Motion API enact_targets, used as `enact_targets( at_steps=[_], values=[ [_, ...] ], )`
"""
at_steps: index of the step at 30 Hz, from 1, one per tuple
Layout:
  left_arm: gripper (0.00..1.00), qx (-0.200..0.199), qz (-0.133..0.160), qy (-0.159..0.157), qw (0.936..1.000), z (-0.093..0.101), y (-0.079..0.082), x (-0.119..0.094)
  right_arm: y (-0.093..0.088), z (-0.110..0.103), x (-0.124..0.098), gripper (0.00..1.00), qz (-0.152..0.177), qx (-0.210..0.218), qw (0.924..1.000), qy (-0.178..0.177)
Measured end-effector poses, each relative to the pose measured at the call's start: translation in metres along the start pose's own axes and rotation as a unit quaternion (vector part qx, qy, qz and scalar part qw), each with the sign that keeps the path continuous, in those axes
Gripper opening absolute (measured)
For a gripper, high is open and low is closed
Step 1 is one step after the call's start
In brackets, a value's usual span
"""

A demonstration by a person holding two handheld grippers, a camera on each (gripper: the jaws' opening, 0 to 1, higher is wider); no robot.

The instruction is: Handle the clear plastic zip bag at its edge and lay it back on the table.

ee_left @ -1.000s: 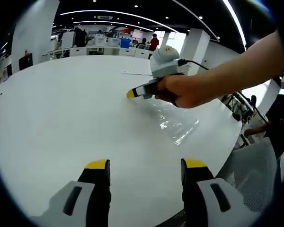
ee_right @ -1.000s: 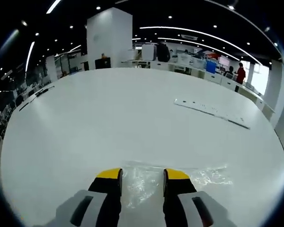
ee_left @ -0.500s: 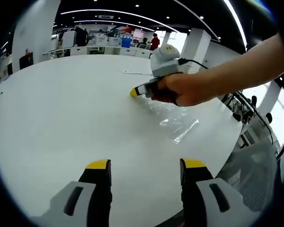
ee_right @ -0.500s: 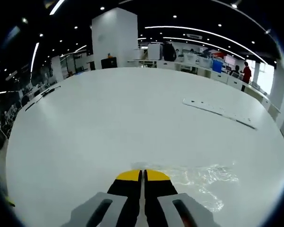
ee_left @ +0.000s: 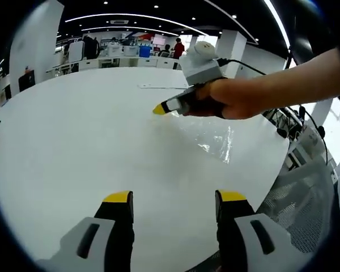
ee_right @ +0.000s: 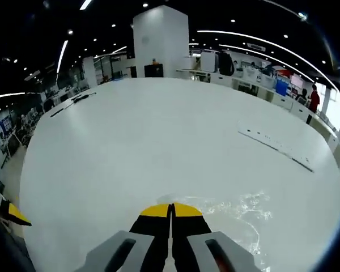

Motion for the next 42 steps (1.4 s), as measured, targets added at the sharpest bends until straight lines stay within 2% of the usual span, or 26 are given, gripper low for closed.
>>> enact_targets(
  at_steps=[4,6,7,11,14,18,22,26,28,30,32,33,35,38,42],
  values=[
    [0.58,0.01,0.003,0.003,0.9999,0.0,0.0,0.001,0.006,-0.009,-0.02,0.0,0.014,-0.011,0.9998,0.012],
    [0.58,0.013,0.006,0.006,0.9999,-0.002,0.001,0.001,0.009,-0.013,-0.026,0.0,0.016,-0.03,0.9991,0.024],
    [0.58,0.014,0.008,0.007,0.9998,-0.003,0.001,0.001,0.011,-0.017,-0.035,0.0,0.014,-0.06,0.9979,0.022],
    [0.58,0.021,0.013,0.012,0.9996,-0.004,0.003,0.0,0.014,-0.022,-0.049,0.0,0.023,-0.074,0.9966,0.029],
    [0.57,0.029,0.017,0.019,0.9993,-0.004,0.005,0.0,0.016,-0.031,-0.067,0.0,0.031,-0.082,0.9953,0.04],
    [0.57,0.052,0.019,0.023,0.9982,-0.005,0.01,0.001,0.013,-0.043,-0.085,0.0,0.034,-0.107,0.992,0.058],
    [0.58,0.073,0.028,0.037,0.9963,-0.009,0.021,0.001,0.005,-0.055,-0.103,0.0,0.036,-0.116,0.9899,0.073],
    [0.58,0.083,0.034,0.044,0.995,-0.012,0.03,0.003,-0.006,-0.057,-0.107,0.0,0.032,-0.13,0.9872,0.086],
    [0.57,0.098,0.04,0.048,0.9933,-0.012,0.035,0.005,-0.013,-0.062,-0.115,0.0,0.03,-0.134,0.9859,0.096],
    [0.58,0.122,0.05,0.064,0.9893,-0.011,0.042,0.005,-0.015,-0.07,-0.119,0.0,0.041,-0.134,0.9803,0.139],
    [0.59,0.132,0.054,0.063,0.9878,-0.012,0.046,0.008,-0.02,-0.071,-0.125,0.0,0.036,-0.151,0.977,0.146],
    [0.58,0.15,0.055,0.059,0.9855,-0.01,0.048,0.01,-0.025,-0.072,-0.129,0.0,0.031,-0.155,0.9759,0.15],
    [0.58,0.173,0.055,0.059,0.9817,-0.004,0.052,0.012,-0.025,-0.072,-0.134,0.0,0.033,-0.151,0.9742,0.165],
    [0.56,0.181,0.063,0.053,0.9801,-0.004,0.059,0.014,-0.03,-0.071,-0.139,0.0,0.029,-0.15,0.9732,0.172],
    [0.56,0.21,0.071,0.034,0.9746,0.001,0.066,0.02,-0.036,-0.076,-0.149,0.0,0.021,-0.157,0.97,0.185]
  ],
)
Point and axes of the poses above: the point that each gripper's makers call its tool centre point, and the gripper's own axes: x roughly forward along the fingers, z roughly to its right, y roughly out of its top, the point moved 5 cm from there along -x, roughly backward along the fingers, and after that the axes turned 7 degrees about -z, right-handed, at the moved point
